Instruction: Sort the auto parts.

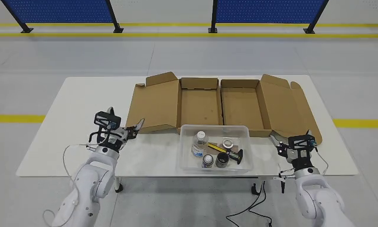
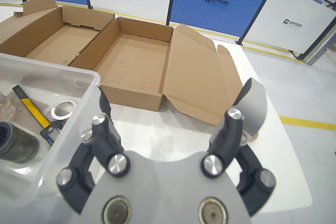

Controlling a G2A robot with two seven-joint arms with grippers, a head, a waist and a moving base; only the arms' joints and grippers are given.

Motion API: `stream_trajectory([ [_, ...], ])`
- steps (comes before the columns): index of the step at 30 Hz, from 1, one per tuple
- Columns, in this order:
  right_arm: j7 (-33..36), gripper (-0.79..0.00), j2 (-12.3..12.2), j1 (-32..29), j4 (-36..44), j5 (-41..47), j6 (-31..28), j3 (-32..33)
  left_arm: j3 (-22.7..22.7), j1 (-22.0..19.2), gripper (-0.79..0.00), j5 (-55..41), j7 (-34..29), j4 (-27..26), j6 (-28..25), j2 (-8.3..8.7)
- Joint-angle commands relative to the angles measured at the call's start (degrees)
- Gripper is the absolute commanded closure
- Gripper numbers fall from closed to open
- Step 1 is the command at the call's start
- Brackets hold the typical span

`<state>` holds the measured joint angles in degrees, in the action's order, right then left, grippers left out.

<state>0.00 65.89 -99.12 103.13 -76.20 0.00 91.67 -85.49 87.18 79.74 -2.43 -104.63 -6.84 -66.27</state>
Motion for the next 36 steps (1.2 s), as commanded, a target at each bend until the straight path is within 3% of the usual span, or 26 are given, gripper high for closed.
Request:
stream_trajectory([
  [1, 0.0, -0.785, 0.0, 0.0, 0.0, 0.0, 0.0, 0.0, 2.62, -2.5, -0.785, -0.15, -0.65, -0.43, -2.06, -0.22],
  [8, 0.0, -0.785, 0.0, 0.0, 0.0, 0.0, 0.0, 0.0, 12.26, -8.95, -0.785, -3.36, -3.44, 0.02, -9.31, -1.28],
  [15, 0.0, -0.785, 0.0, 0.0, 0.0, 0.0, 0.0, 0.0, 19.71, -12.11, -0.785, -6.16, -5.89, 2.96, -13.42, -2.31],
  [34, 0.0, -0.785, 0.0, 0.0, 0.0, 0.0, 0.0, 0.0, 28.78, -16.53, -0.785, -12.82, -7.91, 14.37, -13.64, -4.61],
  [35, 0.0, -0.785, 0.0, 0.0, 0.0, 0.0, 0.0, 0.0, 28.97, -16.69, -0.711, -12.74, -7.79, 14.7, -13.56, -4.68],
  [36, 0.0, -0.785, 0.0, 0.0, 0.0, 0.0, 0.0, 0.0, 29.38, -16.93, -0.539, -12.44, -7.53, 15.29, -13.34, -4.81],
])
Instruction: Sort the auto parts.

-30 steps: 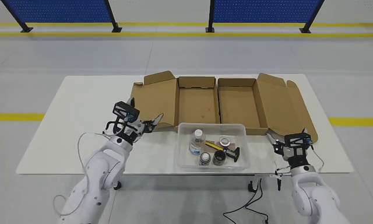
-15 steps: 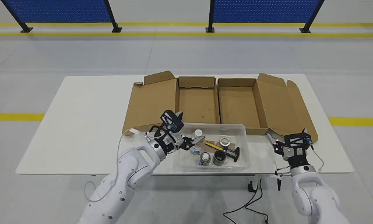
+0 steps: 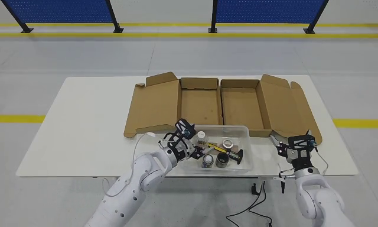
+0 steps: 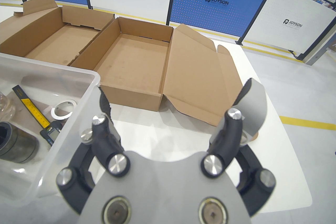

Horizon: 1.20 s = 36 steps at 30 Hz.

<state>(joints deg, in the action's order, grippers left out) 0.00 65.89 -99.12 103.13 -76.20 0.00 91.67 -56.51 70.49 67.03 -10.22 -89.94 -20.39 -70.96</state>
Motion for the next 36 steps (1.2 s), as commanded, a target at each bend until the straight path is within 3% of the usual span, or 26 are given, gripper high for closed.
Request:
stream_trajectory([
  [1, 0.0, -0.785, 0.0, 0.0, 0.0, 0.0, 0.0, 0.0, 0.58, -0.34, -0.425, 0.31, 0.42, 0.81, 0.32, -0.18],
  [10, 0.0, -0.785, 0.0, 0.0, 0.0, 0.0, 0.0, 0.0, 1.06, -0.56, 0.0, 1.52, 1.18, 1.5, 1.66, -0.51],
  [24, 0.0, -0.785, 0.0, 0.0, 0.0, 0.0, 0.0, 0.0, 0.4, -0.37, 0.0, 5.33, 4.55, 0.17, 3.67, -0.64],
  [28, 0.0, -0.785, 0.0, 0.0, 0.0, 0.0, 0.0, 0.0, 0.09, -0.45, 0.0, 10.82, 6.54, -1.34, 5.95, -0.51],
  [36, 0.0, -0.785, 0.0, 0.0, 0.0, 0.0, 0.0, 0.0, -2.06, 0.56, 0.0, 11.96, 8.28, -5.32, 7.17, -0.31],
])
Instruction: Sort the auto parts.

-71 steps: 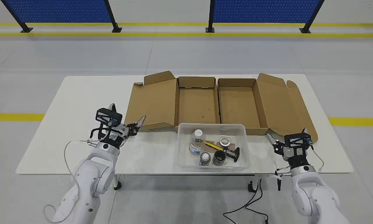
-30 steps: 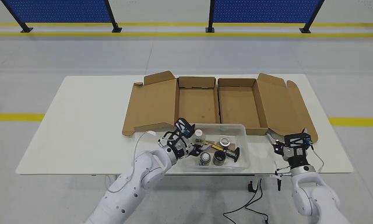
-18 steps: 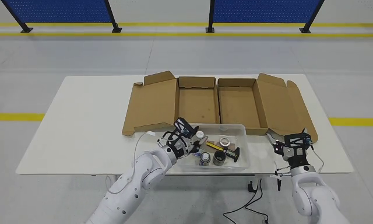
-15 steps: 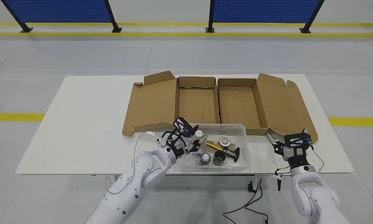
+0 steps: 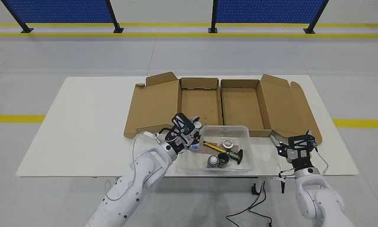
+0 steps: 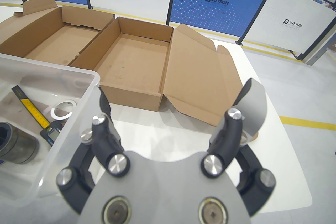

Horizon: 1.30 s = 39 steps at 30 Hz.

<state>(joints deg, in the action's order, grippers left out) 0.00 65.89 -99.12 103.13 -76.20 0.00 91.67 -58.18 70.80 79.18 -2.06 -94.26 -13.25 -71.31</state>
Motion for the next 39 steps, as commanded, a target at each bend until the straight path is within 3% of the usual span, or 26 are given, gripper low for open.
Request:
stream_trajectory([
  [1, 0.0, -0.785, 0.0, 0.0, 0.0, 0.0, 0.0, 0.0, -0.79, 0.56, 0.0, -0.01, 0.21, -2.1, 0.03, 0.12],
  [15, 0.0, -0.785, 0.0, 0.0, 0.0, 0.0, 0.0, 0.0, -8.95, 11.85, 0.0, -1.16, -1.64, -20.32, -8.22, 2.37],
  [24, 0.0, -0.785, 0.0, 0.0, 0.0, 0.0, 0.0, 0.0, -10.92, 14.56, 0.0, -0.99, -1.53, -23.04, -10.79, 2.97],
  [27, 0.0, -0.785, 0.0, 0.0, 0.0, 0.0, 0.0, 0.0, -10.42, 13.58, 0.0, -1.51, -1.02, -21.75, -10.84, 2.87],
  [34, 0.0, -0.785, 0.0, 0.0, 0.0, 0.0, 0.0, 0.0, -5.41, 6.48, 0.0, -0.07, -1.61, -16.76, -7.84, 1.75],
  [39, 0.0, -0.785, 0.0, 0.0, 0.0, 0.0, 0.0, 0.0, -1.17, 0.79, 0.0, 0.44, -1.34, -10.21, -4.84, 0.51],
])
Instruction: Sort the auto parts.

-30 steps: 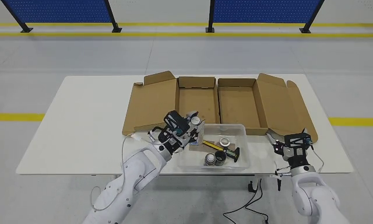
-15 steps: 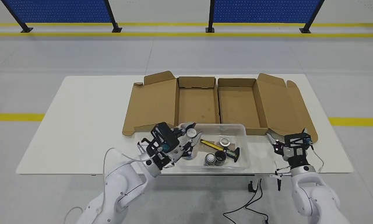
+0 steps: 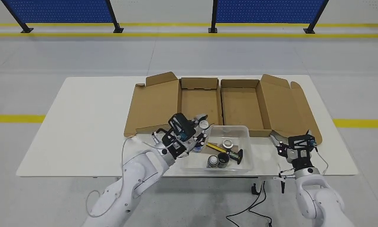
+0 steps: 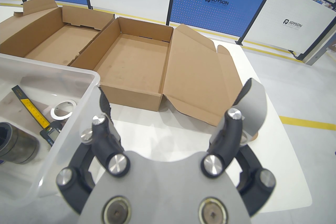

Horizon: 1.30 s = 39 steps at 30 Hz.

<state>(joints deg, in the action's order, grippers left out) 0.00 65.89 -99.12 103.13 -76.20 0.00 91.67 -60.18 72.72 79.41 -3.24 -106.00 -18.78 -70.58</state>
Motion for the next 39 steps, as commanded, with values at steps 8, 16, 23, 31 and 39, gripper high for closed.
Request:
stream_trajectory([
  [8, 0.0, -0.785, 0.0, 0.0, 0.0, 0.0, 0.0, 0.0, 9.49, -14.6, 0.0, -0.15, 1.05, 14.87, 8.43, -3.99],
  [16, 0.0, -0.785, 0.0, 0.0, 0.0, 0.0, 0.0, 0.0, 15.21, -24.74, 0.0, -3.14, 6.24, 27.95, 15.01, -8.2],
  [23, 0.0, -0.785, 0.0, 0.0, 0.0, 0.0, 0.0, 0.0, 18.74, -29.83, 0.0, -5.31, 12.49, 39.33, 18.48, -11.6],
  [31, 0.0, -0.785, 0.0, 0.0, 0.0, 0.0, 0.0, 0.0, 20.35, -33.26, 0.0, -4.91, 19.15, 51.47, 19.08, -14.19],
  [39, 0.0, -0.785, 0.0, 0.0, 0.0, 0.0, 0.0, 0.0, 20.22, -33.81, 0.0, -4.05, 22.29, 61.03, 20.03, -15.56],
])
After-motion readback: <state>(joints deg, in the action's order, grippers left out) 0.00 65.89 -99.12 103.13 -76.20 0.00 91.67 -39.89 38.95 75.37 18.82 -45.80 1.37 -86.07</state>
